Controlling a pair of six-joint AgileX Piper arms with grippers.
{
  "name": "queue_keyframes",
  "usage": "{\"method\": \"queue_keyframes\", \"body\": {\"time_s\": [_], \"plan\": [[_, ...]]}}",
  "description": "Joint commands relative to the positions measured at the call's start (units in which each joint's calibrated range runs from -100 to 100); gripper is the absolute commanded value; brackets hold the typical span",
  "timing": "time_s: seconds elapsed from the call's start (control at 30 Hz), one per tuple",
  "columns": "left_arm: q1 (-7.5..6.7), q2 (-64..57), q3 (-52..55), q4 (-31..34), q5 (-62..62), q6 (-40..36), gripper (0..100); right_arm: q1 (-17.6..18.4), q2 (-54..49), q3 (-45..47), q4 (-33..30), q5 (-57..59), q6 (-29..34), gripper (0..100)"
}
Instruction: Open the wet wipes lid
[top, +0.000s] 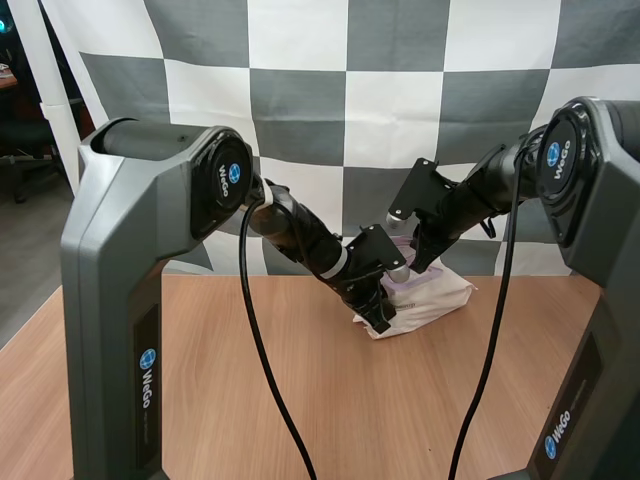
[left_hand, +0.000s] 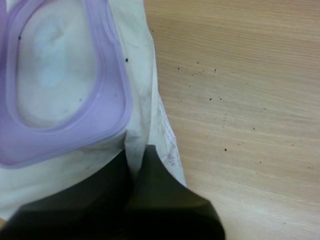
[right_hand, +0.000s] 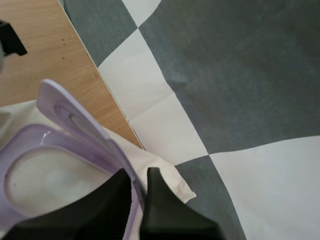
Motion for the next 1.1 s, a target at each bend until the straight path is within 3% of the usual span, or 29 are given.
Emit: {"method": "queue_keyframes", "body": {"time_s": [0.0,0.57,1.07], "plan": [[0.00,0.0,0.0,-0.1,-0.1,0.0,0,0.0,0.6,-1.3,1.6,-0.4,0.0,0],[0.00,0.0,0.0,0.4,-0.1,0.0,0,0.0,10.2,-9.7,12.2,5.0,0.0,0],[0.00,0.0,0.0,0.8,-0.1,-0.3,0,0.0,18.6,-10.2,15.1,6.7,0.0,0]]}}
